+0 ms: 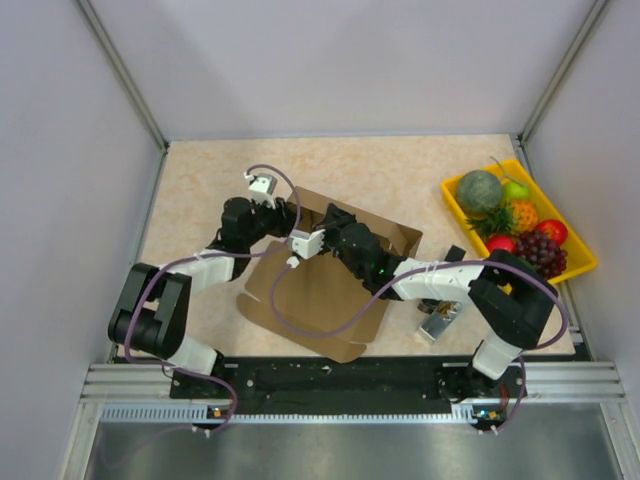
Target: Fold the paper box
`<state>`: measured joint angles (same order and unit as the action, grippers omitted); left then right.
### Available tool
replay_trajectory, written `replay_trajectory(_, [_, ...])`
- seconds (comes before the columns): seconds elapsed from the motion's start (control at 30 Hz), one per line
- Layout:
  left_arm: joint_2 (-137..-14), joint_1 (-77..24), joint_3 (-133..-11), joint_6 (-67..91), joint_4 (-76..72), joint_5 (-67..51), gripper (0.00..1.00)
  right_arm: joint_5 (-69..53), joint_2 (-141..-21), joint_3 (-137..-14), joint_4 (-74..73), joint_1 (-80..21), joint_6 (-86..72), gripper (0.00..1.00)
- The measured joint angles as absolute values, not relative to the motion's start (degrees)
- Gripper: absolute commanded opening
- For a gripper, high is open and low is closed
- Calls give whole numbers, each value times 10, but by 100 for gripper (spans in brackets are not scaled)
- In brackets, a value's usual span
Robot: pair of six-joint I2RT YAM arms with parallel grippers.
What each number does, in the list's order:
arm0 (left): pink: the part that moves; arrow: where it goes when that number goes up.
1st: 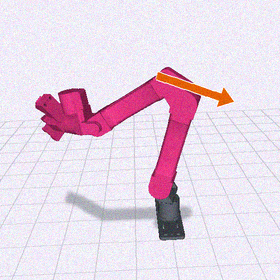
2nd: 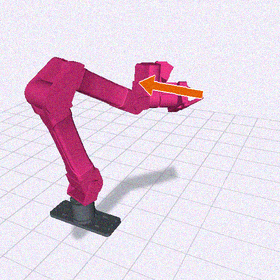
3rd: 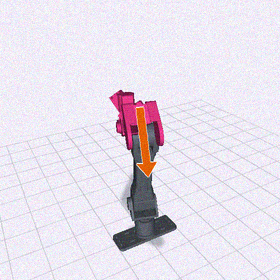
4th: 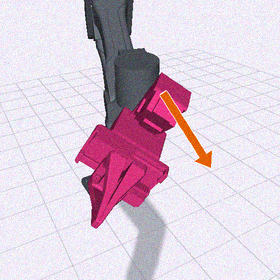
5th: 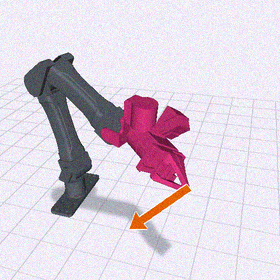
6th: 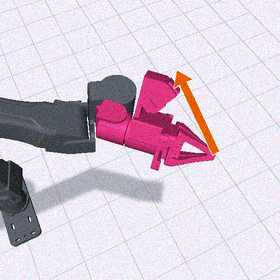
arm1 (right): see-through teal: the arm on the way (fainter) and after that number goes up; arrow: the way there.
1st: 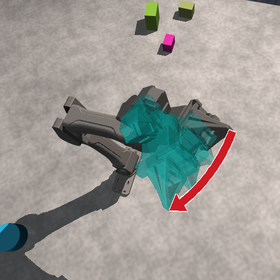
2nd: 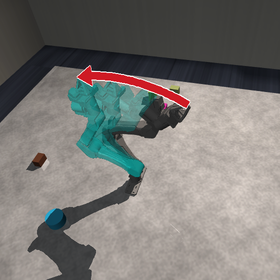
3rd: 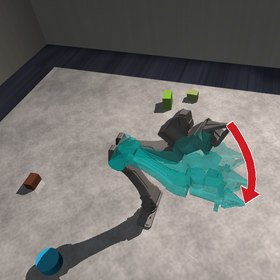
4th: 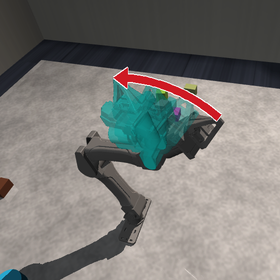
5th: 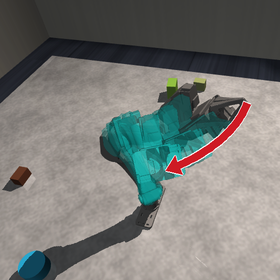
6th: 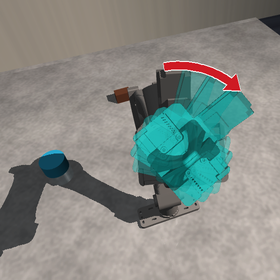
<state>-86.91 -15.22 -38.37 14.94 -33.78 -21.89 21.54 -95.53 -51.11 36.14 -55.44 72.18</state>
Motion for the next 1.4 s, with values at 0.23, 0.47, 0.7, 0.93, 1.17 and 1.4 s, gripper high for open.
replay_trajectory(0.23, [-869, -193, -382, 131, -345, -122, 28, 215, -949, -511, 351, -554, 718, 0])
replay_trajectory(0.47, [-867, -225, -362, 120, -378, -31, 11, 214, -949, -511, 351, -554, 717, 0])
replay_trajectory(0.7, [-867, -269, -357, 115, -390, 82, 0, 213, -949, -511, 351, -554, 714, 0])
replay_trajectory(0.93, [-868, -306, -355, 119, -390, 185, 37, 205, -949, -512, 351, -554, 713, 0])
replay_trajectory(1.17, [-895, -283, -354, 139, -424, 143, 32, 194, -943, -515, 339, -554, 704, 0])
replay_trajectory(1.4, [-916, -272, -357, 150, -437, 108, 8, 196, -941, -515, 334, -554, 702, 0])
